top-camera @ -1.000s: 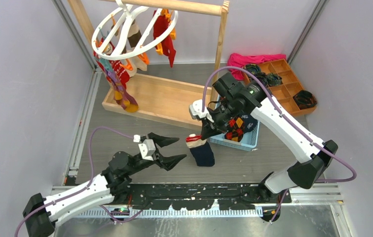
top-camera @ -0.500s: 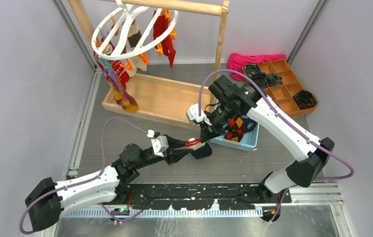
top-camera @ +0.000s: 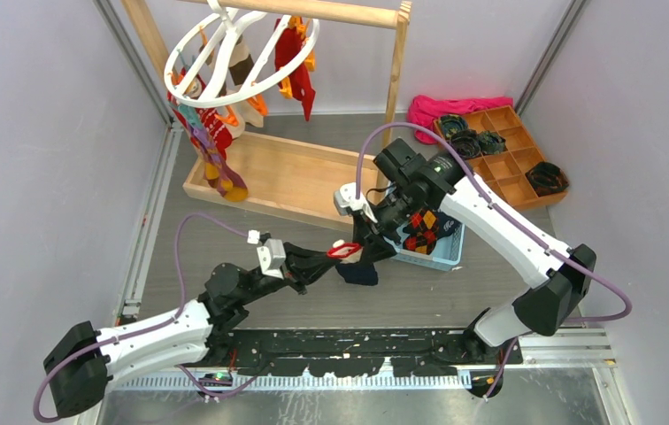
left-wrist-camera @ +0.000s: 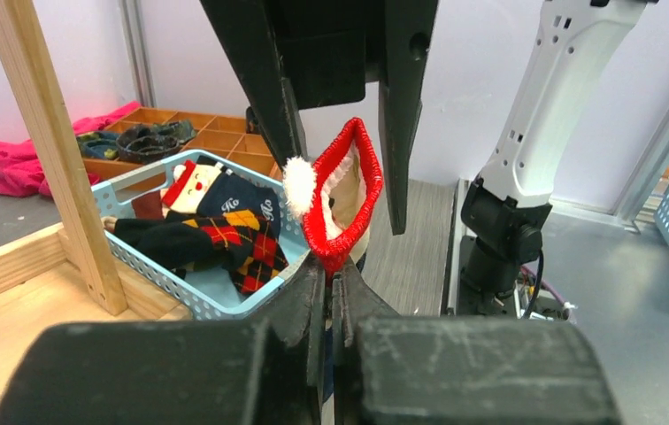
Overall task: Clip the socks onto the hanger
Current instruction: Adjust the sock.
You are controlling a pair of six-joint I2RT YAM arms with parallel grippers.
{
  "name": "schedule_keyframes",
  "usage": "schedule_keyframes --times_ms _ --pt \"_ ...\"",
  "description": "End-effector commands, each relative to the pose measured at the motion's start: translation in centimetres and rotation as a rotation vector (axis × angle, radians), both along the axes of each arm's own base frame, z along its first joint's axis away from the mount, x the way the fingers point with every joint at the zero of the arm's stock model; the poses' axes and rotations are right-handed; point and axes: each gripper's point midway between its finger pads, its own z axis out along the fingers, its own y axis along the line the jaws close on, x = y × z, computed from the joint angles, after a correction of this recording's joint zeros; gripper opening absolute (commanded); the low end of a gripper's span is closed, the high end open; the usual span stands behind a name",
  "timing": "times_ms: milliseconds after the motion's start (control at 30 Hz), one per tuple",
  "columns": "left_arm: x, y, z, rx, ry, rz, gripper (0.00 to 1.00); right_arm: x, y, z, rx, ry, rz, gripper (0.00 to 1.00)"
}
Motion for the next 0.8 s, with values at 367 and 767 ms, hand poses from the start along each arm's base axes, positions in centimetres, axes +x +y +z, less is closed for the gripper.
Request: schedule_keyframes --times_ms 367,767 --pt "-0.4 0.9 2.9 -0.146 -0.008 -0.001 0.00 0.5 0.5 5.0 0.278 0.168 -0.116 0.27" --pt "-0.3 0.9 3.5 -0.177 -0.005 0.000 0.00 0.1 0.7 5.0 0.302 0.221 -0.109 0.22"
